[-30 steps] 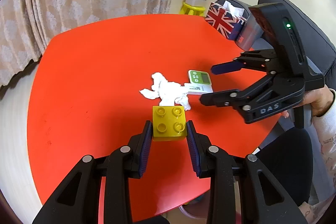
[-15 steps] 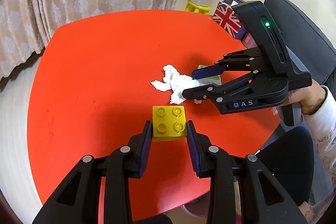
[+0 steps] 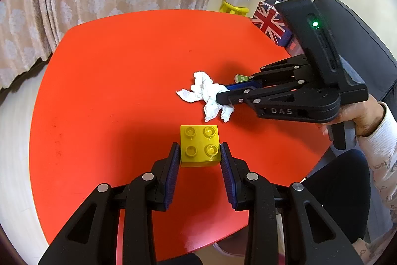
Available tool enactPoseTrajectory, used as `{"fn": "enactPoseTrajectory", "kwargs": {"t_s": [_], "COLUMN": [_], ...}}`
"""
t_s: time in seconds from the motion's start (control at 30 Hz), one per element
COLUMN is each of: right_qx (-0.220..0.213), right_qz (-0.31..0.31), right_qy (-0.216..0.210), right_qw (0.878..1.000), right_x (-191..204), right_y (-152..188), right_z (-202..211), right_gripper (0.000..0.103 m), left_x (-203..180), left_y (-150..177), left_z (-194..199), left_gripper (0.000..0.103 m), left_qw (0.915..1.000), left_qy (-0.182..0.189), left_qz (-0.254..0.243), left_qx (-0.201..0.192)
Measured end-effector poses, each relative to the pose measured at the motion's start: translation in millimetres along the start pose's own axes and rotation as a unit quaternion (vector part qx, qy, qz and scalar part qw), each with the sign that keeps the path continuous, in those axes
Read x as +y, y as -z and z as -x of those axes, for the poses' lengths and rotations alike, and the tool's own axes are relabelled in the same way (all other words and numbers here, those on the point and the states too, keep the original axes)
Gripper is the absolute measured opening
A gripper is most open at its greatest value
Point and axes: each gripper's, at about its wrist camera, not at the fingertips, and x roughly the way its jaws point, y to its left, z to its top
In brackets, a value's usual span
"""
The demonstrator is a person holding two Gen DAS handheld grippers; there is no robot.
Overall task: Collect trash
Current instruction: 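Lift the yellow block with the left tool while the right tool grasps the other white tissue, then carry the tissue over the trash bin and open the right tool while the left holds the block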
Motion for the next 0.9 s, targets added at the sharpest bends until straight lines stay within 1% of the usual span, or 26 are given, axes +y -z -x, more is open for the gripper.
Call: {"fn": "enactPoseTrajectory", "kwargs": {"t_s": [0.17, 0.27, 0.63, 0.9], "right_qx": [-0.022, -0.036, -0.074, -0.085], "right_qz": [-0.008, -0.015, -0.04, -0.047], "right_qy": [0.001, 0.005, 0.026, 0.027], "right_qw": [1.0, 0.999, 0.996, 0.995], "right_x": [3, 4, 9, 25], "right_y": [7, 17, 74, 121], "right_z": [29, 51, 126, 160], "right_gripper": [0.01, 0.01, 0.01, 0.01], "left_x": [-6, -15, -55, -76], "left_y": [3, 4, 7, 22], "left_z": [4, 7, 19, 28], "left_gripper": [0.032, 0.032, 0.032, 0.032], "left_qw": [1.0, 0.9998, 0.9984, 0.9967], "left_qy": [0.002, 0.006, 0.026, 0.037], "left_qz": [-0.007, -0.014, -0.048, -0.07], "left_qx": [-0.005, -0.009, -0.018, -0.018]}}
